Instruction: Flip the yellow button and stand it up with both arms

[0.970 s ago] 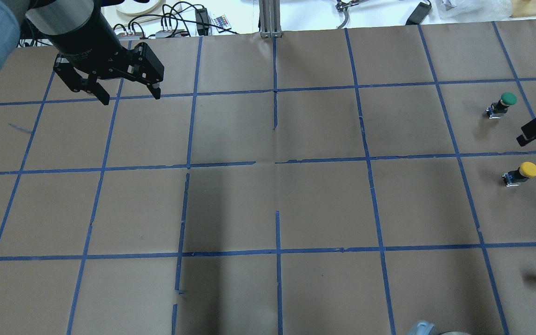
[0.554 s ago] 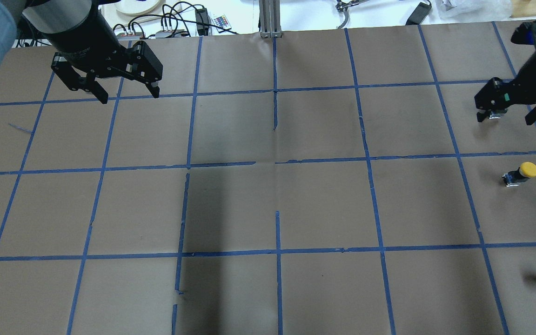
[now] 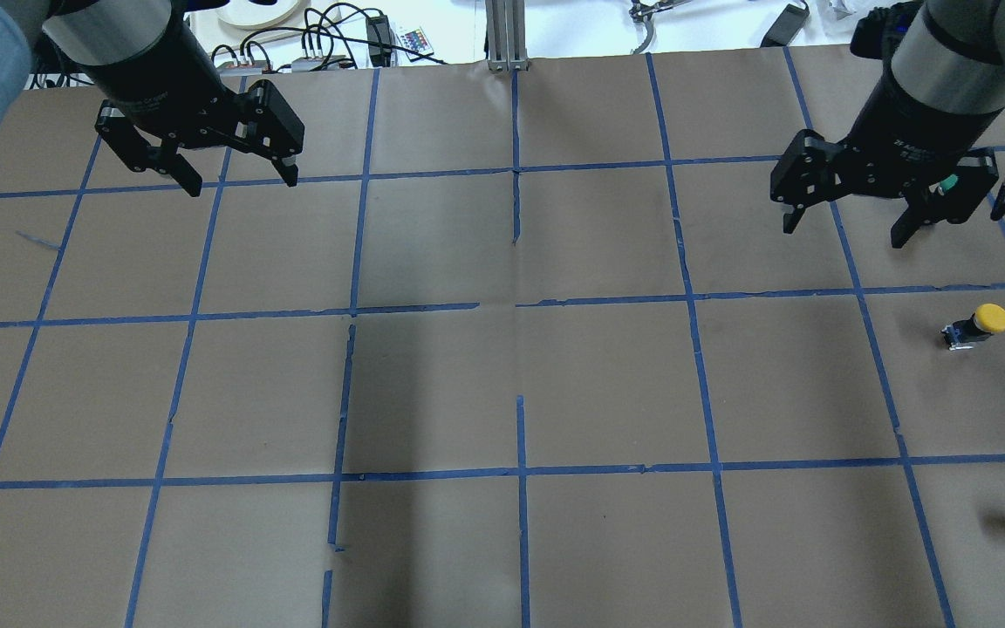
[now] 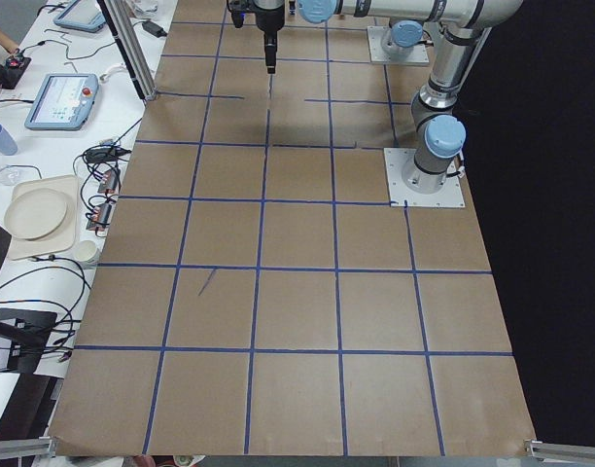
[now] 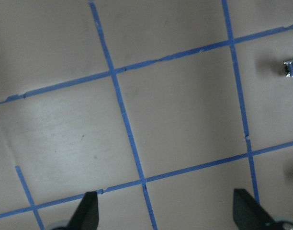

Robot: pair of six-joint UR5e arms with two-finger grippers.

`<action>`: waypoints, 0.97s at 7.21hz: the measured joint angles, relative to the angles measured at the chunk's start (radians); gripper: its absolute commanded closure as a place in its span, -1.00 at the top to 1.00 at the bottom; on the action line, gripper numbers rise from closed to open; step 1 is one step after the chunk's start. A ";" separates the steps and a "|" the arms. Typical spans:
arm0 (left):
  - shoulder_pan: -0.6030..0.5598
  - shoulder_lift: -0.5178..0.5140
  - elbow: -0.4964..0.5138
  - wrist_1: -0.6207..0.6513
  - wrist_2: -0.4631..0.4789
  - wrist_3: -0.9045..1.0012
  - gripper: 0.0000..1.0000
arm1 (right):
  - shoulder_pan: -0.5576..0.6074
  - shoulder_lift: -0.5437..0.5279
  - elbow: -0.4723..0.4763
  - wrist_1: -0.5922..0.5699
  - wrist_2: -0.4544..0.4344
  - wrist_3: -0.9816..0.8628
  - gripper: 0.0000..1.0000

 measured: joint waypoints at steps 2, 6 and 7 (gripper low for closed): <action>0.000 -0.001 0.001 0.000 -0.001 -0.001 0.99 | 0.068 -0.022 0.008 0.032 0.004 0.040 1.00; 0.000 -0.001 -0.004 0.000 -0.002 -0.008 0.99 | 0.075 -0.021 0.001 0.027 0.007 0.041 1.00; 0.000 -0.002 -0.004 0.000 -0.001 -0.009 0.99 | 0.074 -0.021 0.004 0.027 0.006 0.041 1.00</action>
